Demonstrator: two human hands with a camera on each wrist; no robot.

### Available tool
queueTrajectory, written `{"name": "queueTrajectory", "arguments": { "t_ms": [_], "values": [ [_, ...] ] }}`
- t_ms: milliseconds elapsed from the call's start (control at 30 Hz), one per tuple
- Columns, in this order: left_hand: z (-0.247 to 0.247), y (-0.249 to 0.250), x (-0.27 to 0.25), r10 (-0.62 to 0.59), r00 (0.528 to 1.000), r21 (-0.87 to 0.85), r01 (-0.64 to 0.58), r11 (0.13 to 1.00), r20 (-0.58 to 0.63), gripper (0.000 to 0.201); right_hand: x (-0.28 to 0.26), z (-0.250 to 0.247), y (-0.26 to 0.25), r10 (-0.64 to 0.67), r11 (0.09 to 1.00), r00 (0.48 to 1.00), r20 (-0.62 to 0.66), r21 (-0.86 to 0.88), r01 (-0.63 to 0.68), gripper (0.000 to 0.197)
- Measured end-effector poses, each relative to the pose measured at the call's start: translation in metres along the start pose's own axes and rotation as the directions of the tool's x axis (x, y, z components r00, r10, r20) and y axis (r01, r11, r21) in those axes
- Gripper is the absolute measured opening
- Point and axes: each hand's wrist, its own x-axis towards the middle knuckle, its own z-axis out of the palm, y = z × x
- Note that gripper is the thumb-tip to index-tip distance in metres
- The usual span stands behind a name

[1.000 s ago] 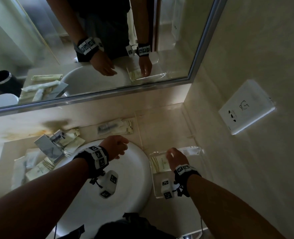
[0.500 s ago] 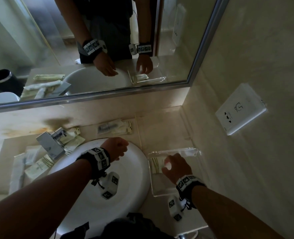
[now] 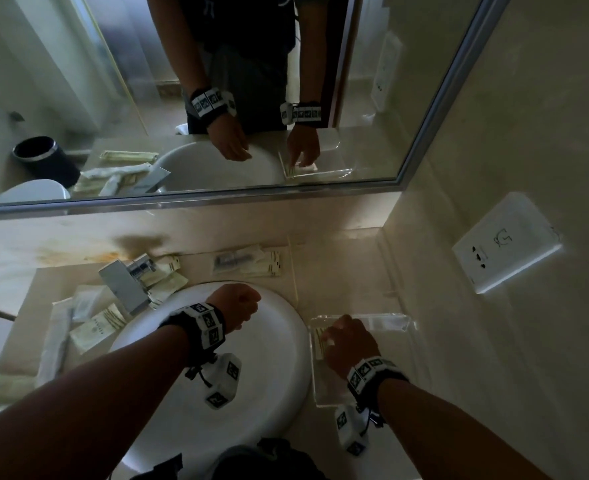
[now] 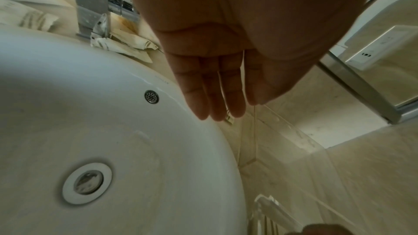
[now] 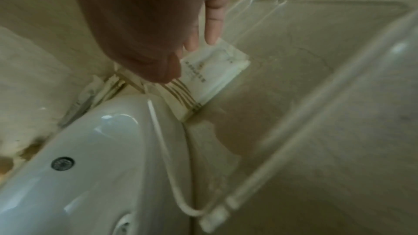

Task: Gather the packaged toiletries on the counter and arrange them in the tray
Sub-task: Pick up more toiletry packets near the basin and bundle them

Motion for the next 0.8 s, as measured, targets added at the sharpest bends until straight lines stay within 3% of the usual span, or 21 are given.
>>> {"name": "queueTrajectory", "arguments": {
  "t_ms": [67, 200, 367, 500, 667, 800],
  "values": [
    [-0.003, -0.002, 0.003, -0.007, 1.000, 0.017, 0.007, 1.000, -0.017, 0.019, 0.009, -0.013, -0.011, -0.050, 0.998, 0.994, -0.094, 0.043, 0.054, 0.026],
    [-0.006, -0.005, 0.009, -0.011, 0.998, 0.085, 0.017, 0.996, -0.069, 0.024, 0.039, -0.037, -0.045, -0.102, 0.972, 0.988, -0.116, 0.199, 0.124, 0.032],
    [-0.009, -0.015, 0.024, -0.040, 0.994, 0.146, 0.054, 0.988, -0.101, 0.028, 0.091, -0.042, -0.096, -0.090, 0.932, 0.996, 0.029, 0.354, 0.074, 0.041],
    [-0.013, -0.029, 0.040, -0.055, 0.994, 0.166, 0.070, 0.984, -0.092, 0.030, 0.130, -0.036, -0.123, -0.020, 0.897, 0.989, 0.149, 0.439, -0.048, 0.055],
    [-0.018, -0.045, 0.062, -0.076, 0.994, 0.213, 0.090, 0.973, -0.075, 0.047, 0.176, -0.030, -0.139, 0.069, 0.892, 0.970, 0.232, 0.421, -0.164, 0.070],
    [-0.023, -0.054, 0.078, -0.091, 0.992, 0.198, 0.108, 0.974, -0.092, 0.050, 0.209, -0.027, -0.141, 0.116, 0.948, 0.963, 0.241, 0.264, -0.180, 0.075]
  ]
}}
